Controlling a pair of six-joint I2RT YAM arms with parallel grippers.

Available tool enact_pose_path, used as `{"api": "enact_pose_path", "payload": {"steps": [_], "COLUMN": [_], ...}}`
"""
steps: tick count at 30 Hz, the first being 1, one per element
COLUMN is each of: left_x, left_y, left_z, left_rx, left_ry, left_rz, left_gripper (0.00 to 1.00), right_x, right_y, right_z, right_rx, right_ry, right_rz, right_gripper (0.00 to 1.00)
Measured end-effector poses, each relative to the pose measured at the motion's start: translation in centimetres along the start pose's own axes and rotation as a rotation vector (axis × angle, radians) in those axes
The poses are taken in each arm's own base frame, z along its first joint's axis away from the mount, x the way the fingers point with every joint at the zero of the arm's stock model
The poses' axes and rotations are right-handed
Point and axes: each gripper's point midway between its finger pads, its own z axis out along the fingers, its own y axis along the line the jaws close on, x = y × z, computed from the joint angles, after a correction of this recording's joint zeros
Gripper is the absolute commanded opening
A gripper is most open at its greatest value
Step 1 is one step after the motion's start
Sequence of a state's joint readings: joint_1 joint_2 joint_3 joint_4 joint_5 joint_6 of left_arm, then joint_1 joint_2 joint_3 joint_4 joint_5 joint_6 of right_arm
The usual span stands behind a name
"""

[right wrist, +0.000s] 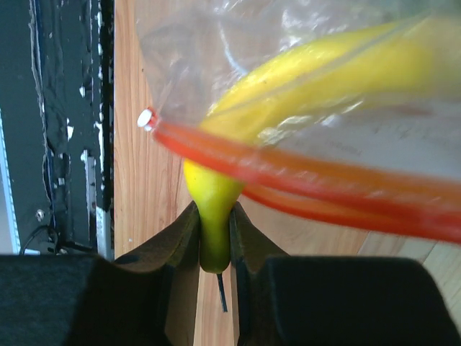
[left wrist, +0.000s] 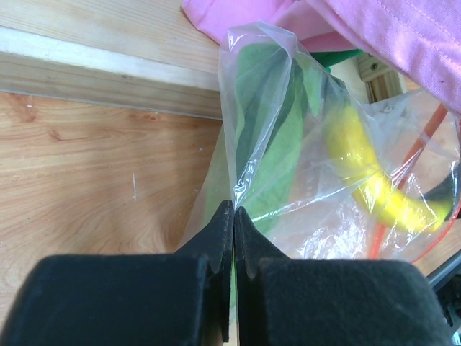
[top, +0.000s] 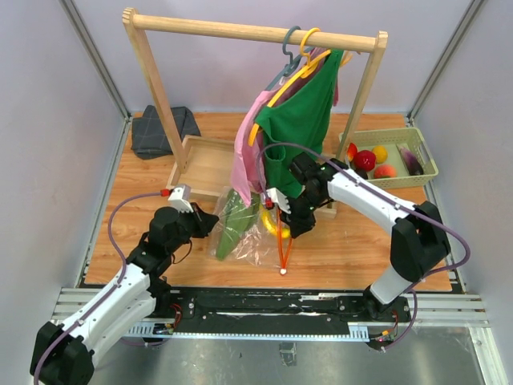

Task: Open the zip-top bag and remove the fake food
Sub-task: Pick up the fake fruit from the zipper food storage bag.

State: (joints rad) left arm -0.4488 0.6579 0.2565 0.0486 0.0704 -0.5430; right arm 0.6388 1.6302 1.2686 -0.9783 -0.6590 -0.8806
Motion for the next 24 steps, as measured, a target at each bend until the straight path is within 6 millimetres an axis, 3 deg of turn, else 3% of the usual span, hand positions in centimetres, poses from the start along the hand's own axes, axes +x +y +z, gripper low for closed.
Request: {"api": "enact_pose_path", "payload": {"steps": [11, 17, 24], "left_x": [-0.2, -0.4, -0.7], "left_y": [0.8, 1.2, 1.7], "left_z": [-0.3, -0.5, -0.5], "left_rx": [-0.052, -0.071, -0.101], "left_ry": [-0.02, -0.04, -0.063], "left_rz": [-0.031, -0.047, -0.069], "left_gripper": [0.0, 0.0, 0.0], "right_x": [5.2, 5.7, 7.0], "right_y": [2.7, 3.8, 5.9], "right_z": [-1.8, -3.4, -3.8], "right_rx": [-0.013, 0.016, -0.009], "right_ry": [0.067, 0.047, 0.04], "right_rz": [-0.117, -0.189, -0.194], "right_gripper": [0.12, 0.11, 0.11]}}
